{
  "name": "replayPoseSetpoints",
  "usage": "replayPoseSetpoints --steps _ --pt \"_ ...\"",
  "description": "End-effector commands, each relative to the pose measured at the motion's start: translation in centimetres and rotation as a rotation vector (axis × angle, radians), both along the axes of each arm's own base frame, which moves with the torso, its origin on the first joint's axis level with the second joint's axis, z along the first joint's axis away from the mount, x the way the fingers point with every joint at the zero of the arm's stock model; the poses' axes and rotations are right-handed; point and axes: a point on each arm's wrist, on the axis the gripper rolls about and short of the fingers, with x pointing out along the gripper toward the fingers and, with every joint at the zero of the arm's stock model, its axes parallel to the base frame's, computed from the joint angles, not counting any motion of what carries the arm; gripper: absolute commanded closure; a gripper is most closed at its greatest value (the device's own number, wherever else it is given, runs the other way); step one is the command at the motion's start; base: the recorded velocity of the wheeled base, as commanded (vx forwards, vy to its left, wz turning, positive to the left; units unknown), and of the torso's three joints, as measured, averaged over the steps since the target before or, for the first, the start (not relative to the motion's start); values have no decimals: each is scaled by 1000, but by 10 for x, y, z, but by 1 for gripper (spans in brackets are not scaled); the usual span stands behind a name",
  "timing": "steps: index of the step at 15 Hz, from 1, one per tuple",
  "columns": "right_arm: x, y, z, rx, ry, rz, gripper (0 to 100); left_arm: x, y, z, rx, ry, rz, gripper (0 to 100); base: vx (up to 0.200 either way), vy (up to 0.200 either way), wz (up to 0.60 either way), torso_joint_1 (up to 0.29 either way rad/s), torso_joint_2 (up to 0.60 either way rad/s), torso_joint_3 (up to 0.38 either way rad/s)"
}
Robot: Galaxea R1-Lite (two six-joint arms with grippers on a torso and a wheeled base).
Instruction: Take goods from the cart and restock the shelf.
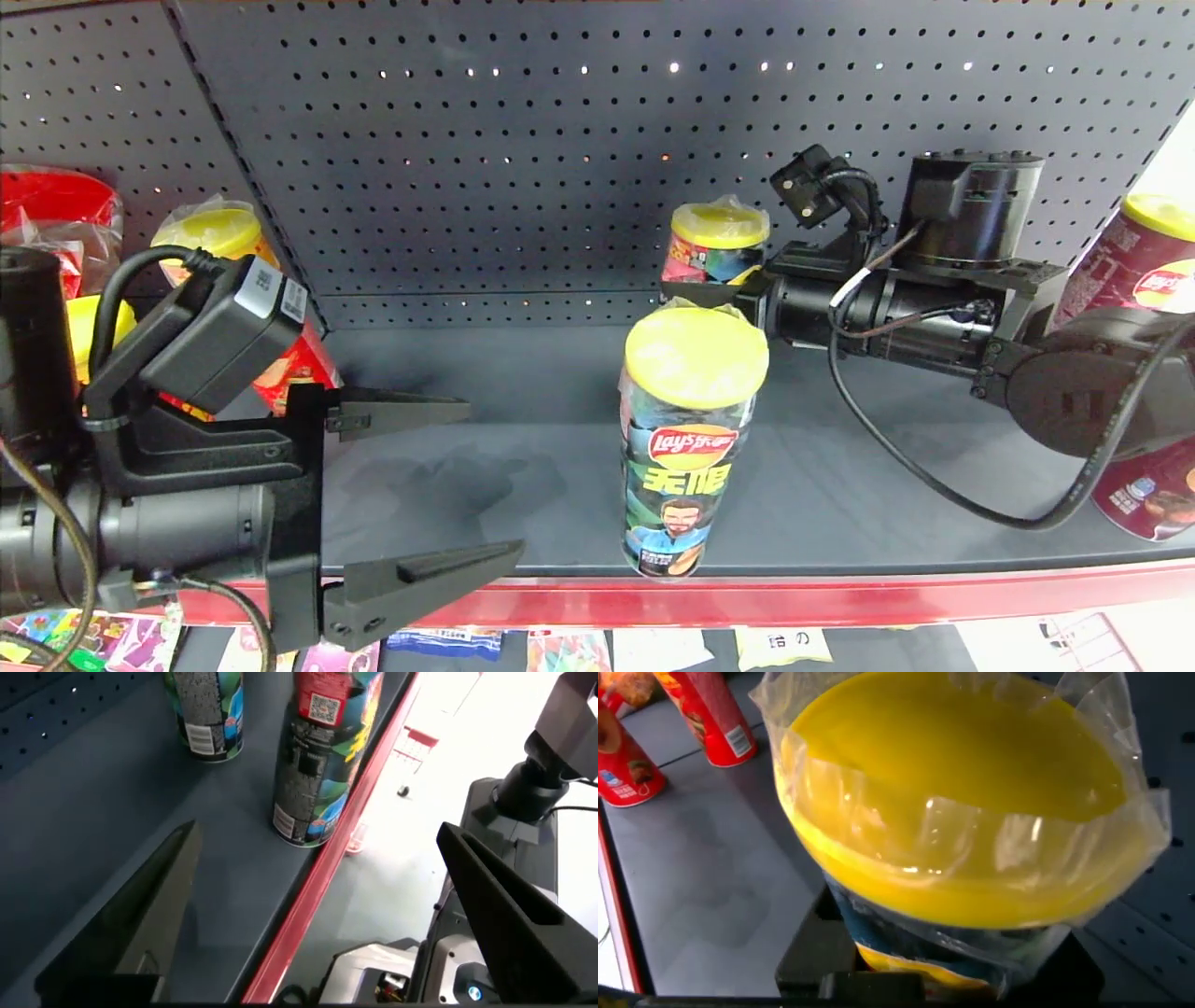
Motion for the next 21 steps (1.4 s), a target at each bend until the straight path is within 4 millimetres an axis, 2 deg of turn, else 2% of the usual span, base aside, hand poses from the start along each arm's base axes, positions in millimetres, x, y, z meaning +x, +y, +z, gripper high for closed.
replayPoseSetpoints --steps 1,12,18,19,21 --pt "1 1 -2 -1 6 1 100 1 -1 -1 2 3 0 0 0 0 0 0 0 0" --pt "-2 7 5 13 -14 19 100 3 -2 -2 7 11 0 0 0 0 0 0 0 0" --pt "-3 9 2 7 -3 26 100 3 -2 -2 6 10 0 0 0 0 0 0 0 0" --pt "-4 10 2 6 -2 28 0 3 -2 -2 6 10 0 0 0 0 0 0 0 0" --pt "-4 10 2 8 -2 28 0 3 -2 -2 5 9 0 0 0 0 0 0 0 0"
